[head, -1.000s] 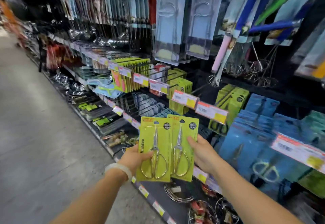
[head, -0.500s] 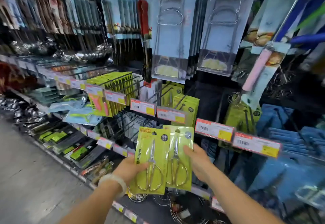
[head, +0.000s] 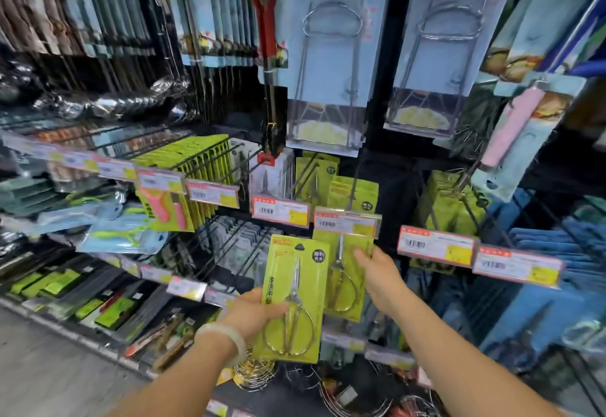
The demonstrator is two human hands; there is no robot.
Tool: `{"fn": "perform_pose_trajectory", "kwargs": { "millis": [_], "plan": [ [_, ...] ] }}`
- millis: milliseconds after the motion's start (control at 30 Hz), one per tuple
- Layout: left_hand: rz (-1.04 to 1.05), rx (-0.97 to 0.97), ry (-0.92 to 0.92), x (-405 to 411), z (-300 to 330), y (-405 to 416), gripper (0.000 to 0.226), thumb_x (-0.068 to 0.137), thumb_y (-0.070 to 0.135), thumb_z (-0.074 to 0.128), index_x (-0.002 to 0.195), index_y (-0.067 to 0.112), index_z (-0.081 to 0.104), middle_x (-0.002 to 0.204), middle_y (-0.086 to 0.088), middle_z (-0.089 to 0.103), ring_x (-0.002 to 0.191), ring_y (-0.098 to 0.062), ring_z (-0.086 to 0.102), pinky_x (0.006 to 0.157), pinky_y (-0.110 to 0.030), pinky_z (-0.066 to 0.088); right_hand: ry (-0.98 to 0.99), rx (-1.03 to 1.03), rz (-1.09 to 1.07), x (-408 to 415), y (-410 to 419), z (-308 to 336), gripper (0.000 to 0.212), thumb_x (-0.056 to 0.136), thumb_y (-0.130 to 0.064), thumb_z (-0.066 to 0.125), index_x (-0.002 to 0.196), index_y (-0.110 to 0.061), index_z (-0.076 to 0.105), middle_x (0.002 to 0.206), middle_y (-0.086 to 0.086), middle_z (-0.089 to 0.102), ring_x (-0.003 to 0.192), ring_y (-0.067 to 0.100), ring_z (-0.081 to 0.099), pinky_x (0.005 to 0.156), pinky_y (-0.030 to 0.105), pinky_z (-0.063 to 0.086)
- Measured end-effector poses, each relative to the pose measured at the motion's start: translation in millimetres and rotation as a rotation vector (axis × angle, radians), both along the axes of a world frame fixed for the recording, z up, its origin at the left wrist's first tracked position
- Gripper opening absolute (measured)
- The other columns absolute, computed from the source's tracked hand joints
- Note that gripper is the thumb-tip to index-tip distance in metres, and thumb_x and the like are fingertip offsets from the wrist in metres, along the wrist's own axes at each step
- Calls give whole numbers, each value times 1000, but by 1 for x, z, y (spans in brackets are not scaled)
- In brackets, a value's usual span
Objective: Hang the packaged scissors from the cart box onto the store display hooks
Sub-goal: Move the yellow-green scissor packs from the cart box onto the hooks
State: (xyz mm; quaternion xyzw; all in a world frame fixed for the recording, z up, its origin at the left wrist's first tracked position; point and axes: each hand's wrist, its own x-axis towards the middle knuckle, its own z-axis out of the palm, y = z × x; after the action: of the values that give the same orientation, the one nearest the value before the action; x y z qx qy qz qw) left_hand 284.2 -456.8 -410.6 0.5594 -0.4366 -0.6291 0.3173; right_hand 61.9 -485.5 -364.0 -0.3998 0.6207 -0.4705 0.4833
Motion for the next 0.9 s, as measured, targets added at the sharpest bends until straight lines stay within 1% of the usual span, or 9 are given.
{"fn": "perform_pose_trajectory", "kwargs": {
  "millis": [67,167,400,500,567,667,767,833,900],
  "plan": [
    [-9,-4,23,-3,2,0,20,80,18,74,98,23,67,103,0,74,102,-21,66,100,-44,47,-9,-21,3,1,3,1,30,96,-26,49,125,-17,52,122,-2,55,111,18,52,98,31,40],
    [-36,1,23,-8,3,-4,21,85,12,68,103,22,66,105,1,72,100,-18,65,90,-36,50,11,-56,-69,-4,1,-8,11,96,-22,49,107,-21,53,113,0,55,101,15,48,91,28,36],
    [-70,12,-15,-6,-2,-11,68,64,35,79,127,19,55,120,2,67,115,-23,60,107,-48,40,219,17,-145,-8,-14,-10,36,94,-33,52,123,-14,44,117,4,52,102,22,49,88,33,39],
    [-90,5,-28,-12,-3,-8,45,74,29,77,116,21,61,112,3,71,109,-22,63,105,-49,42,237,42,-128,-8,0,-20,45,90,-35,57,126,-12,44,115,5,55,99,21,53,91,35,44],
    [-105,-4,-33,-15,-4,-9,22,84,20,70,103,26,63,108,4,72,107,-20,64,106,-47,42,44,104,42,-4,15,-26,36,91,-39,55,115,-12,55,97,-1,62,92,18,57,93,37,47],
    [-113,-9,-21,-27,-2,-9,18,85,18,67,102,27,64,106,4,72,107,-19,64,104,-46,44,75,108,297,5,36,-30,14,91,-32,57,91,-18,60,84,-5,65,76,11,61,75,24,53],
    [-121,-54,-49,-41,1,-11,19,86,21,66,105,23,64,99,6,73,98,-13,66,95,-39,50,173,17,229,1,37,-35,12,90,-11,60,82,-19,55,87,1,66,74,6,60,63,13,48],
    [-68,-91,-42,-49,4,-17,29,82,23,70,110,16,62,103,-1,72,100,-22,67,96,-47,50,207,-33,172,-5,36,-30,9,89,-10,59,81,-8,55,84,11,65,72,10,56,65,15,45],
    [-1,-130,-23,-55,11,-26,19,83,17,70,99,11,63,102,-11,71,100,-31,66,95,-52,49,237,-82,137,-10,34,-18,15,89,-10,60,77,-5,53,73,8,59,70,9,51,64,11,41]
  ]
}}
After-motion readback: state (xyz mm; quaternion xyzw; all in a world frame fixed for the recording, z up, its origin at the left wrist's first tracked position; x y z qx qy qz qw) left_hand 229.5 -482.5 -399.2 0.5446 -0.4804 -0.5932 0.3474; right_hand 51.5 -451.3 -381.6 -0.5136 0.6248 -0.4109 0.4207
